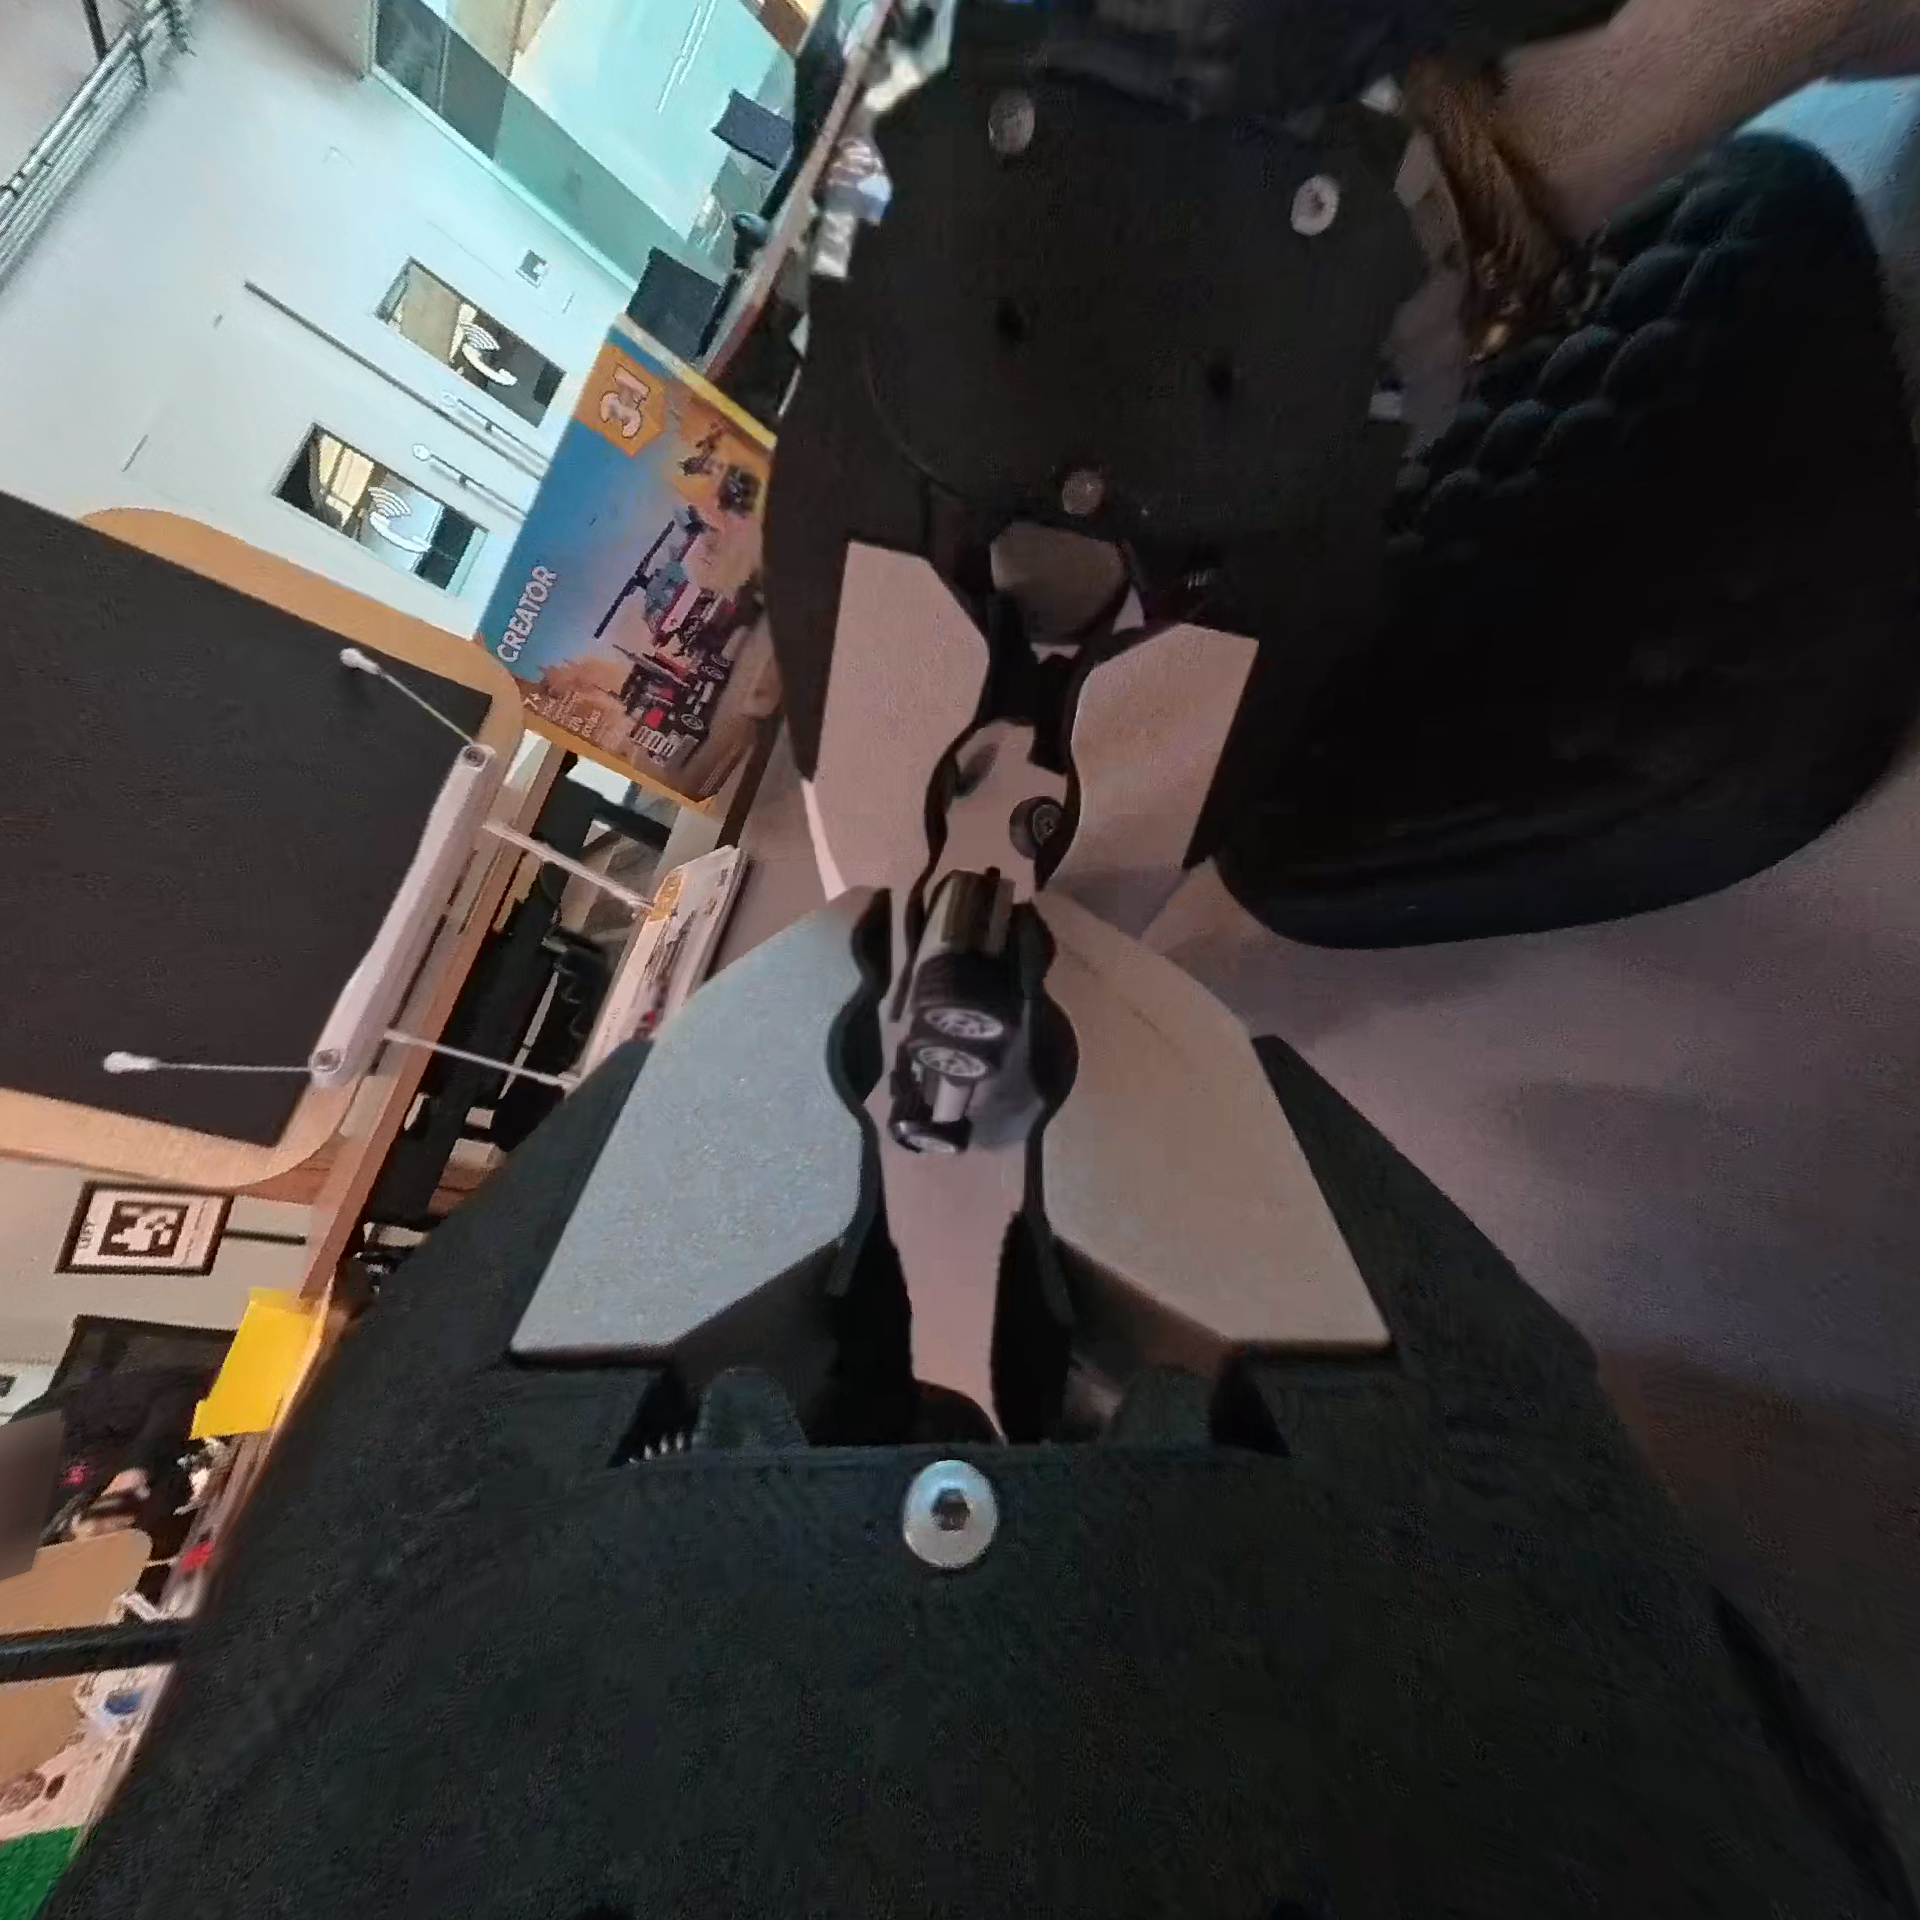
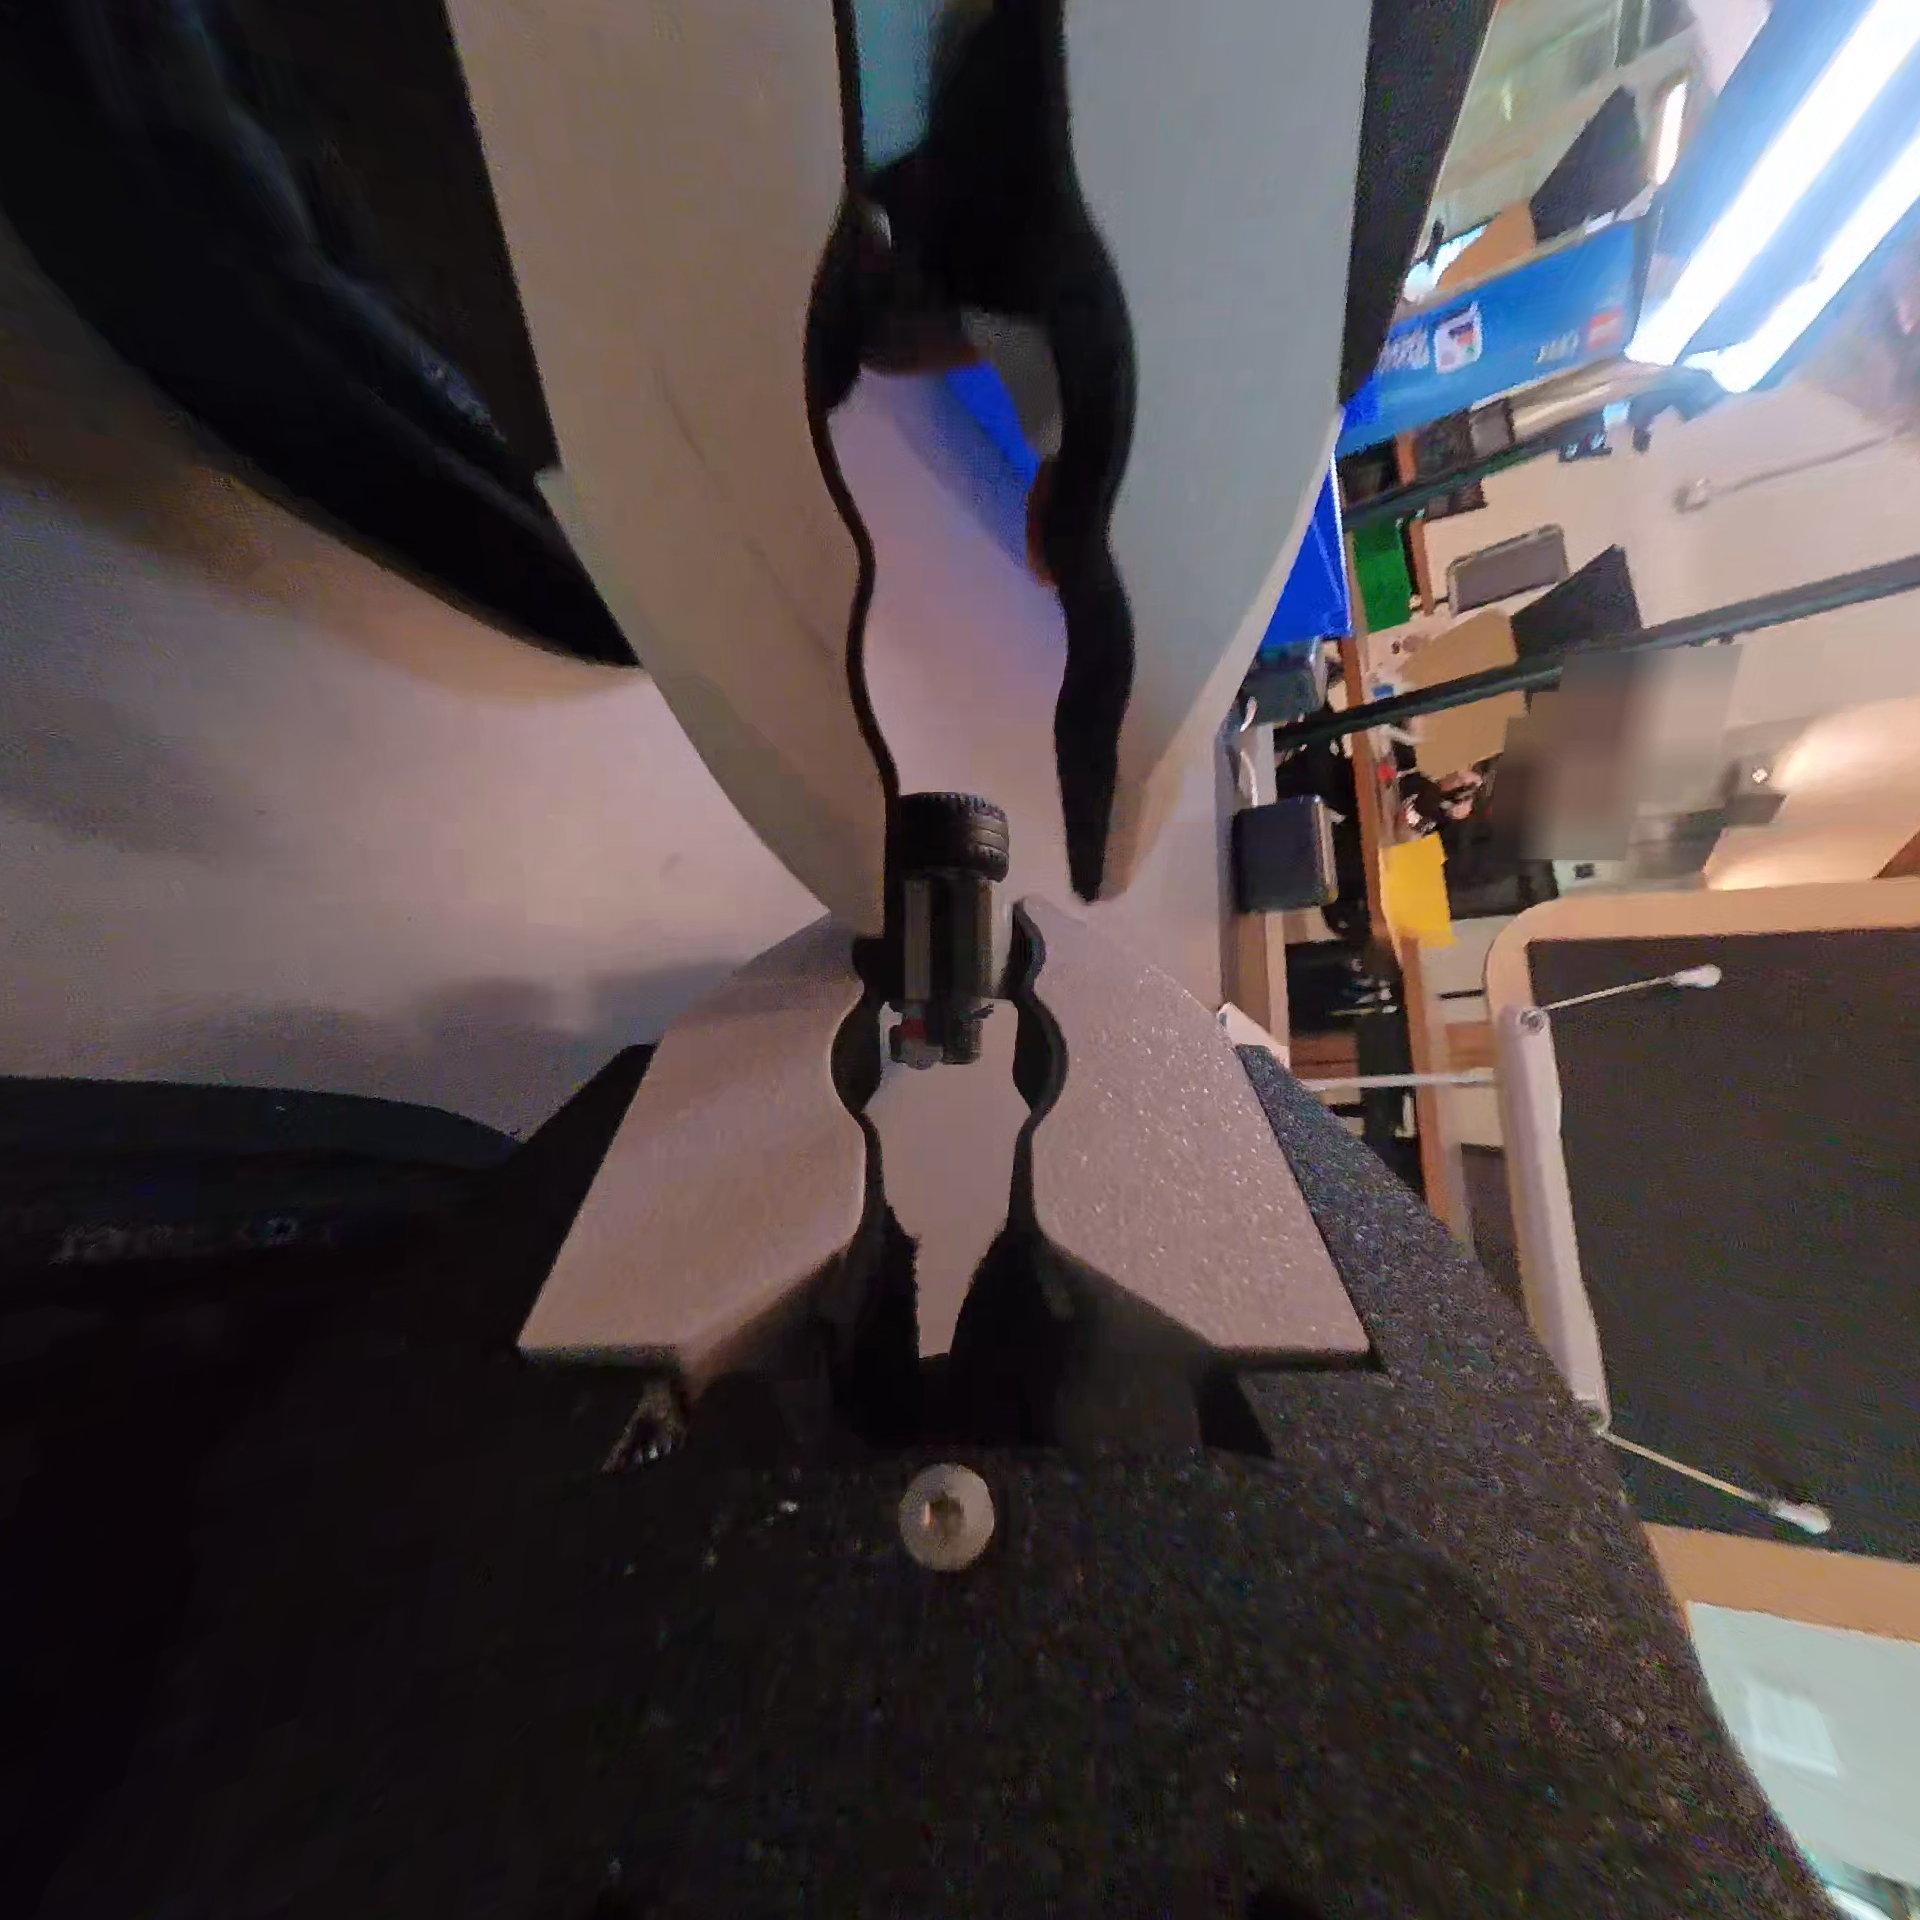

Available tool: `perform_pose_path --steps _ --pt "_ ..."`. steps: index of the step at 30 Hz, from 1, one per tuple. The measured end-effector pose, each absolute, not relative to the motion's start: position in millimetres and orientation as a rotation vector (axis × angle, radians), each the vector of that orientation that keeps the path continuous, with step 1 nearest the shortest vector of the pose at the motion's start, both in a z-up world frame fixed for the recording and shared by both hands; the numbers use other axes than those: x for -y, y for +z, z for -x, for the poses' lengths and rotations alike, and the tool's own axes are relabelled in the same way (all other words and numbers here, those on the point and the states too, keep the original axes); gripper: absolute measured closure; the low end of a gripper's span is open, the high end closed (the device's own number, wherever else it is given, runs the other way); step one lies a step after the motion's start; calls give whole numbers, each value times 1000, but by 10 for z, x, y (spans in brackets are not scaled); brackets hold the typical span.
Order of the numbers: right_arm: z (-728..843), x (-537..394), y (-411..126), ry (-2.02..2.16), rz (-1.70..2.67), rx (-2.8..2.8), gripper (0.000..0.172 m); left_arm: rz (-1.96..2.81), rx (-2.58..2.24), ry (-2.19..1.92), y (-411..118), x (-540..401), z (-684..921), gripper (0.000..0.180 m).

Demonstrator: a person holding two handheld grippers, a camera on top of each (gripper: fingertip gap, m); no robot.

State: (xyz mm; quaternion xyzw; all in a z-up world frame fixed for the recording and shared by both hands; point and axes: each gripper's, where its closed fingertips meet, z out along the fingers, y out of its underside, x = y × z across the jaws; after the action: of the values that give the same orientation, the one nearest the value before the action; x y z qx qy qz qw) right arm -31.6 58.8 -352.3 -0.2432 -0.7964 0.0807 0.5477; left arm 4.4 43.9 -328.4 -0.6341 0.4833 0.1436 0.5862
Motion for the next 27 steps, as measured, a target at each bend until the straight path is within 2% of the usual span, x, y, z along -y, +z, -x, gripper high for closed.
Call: perform_pose_path --steps 4,10,14,21,22,23,24,25,27 --pt "254 -608 -3508 325 675 1876 151 1526 -1128 234 -3222 -384 112 141" --pt "265 -572 -3494 338 744 1894 151 1506 -1295 404 -3363 -463 70 141" --pt "246 -603 -3524 313 780 1916 151 1485 -1362 495 -3384 -502 63 158" --pt "151 -513 -3430 469 731 1871 153 1463 -1399 459 -3331 -389 167 159" --pt "36 -731 -3444 383 802 1831 152 1476 -1385 522 -3295 -394 353 180" --pt "-180 -1043 -3471 271 848 1793 154 1525 -1362 564 -3262 -373 634 180" --pt "-277 -1100 -3433 390 910 1754 154 1580 -1293 428 -3203 -318 735 180" --pt "-191 -903 -3311 528 855 1741 154 1583 -1215 223 -3090 -268 575 180" --pt "36 -579 -3286 494 691 1822 154 1501 -1333 301 -3060 -311 228 180"
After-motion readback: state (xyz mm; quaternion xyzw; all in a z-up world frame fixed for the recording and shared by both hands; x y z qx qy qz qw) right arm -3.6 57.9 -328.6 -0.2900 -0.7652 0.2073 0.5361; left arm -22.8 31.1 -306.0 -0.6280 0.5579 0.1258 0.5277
